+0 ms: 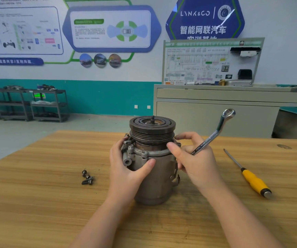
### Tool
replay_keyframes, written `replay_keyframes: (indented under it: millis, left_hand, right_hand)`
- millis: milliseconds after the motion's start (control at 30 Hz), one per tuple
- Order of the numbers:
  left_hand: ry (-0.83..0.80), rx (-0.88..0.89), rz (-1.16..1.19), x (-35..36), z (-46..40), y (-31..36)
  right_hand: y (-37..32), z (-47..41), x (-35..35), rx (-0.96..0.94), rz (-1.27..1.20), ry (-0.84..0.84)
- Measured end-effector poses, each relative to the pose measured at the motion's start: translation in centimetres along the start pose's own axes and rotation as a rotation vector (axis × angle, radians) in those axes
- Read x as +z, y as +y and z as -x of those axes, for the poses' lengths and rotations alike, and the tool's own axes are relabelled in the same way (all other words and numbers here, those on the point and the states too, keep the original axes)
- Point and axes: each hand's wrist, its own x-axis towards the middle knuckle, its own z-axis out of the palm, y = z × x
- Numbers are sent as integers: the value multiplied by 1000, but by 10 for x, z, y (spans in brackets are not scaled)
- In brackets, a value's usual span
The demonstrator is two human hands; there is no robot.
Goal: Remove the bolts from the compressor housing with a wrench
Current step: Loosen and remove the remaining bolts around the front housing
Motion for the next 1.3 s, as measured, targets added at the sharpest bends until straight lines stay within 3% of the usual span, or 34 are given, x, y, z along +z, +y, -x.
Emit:
replay_keyframes:
  millis: [1300]
  left_hand:
    - [-1, 7, -3, -1, 0, 2]
  right_hand:
    - [-4, 1, 2, 27, -24, 49]
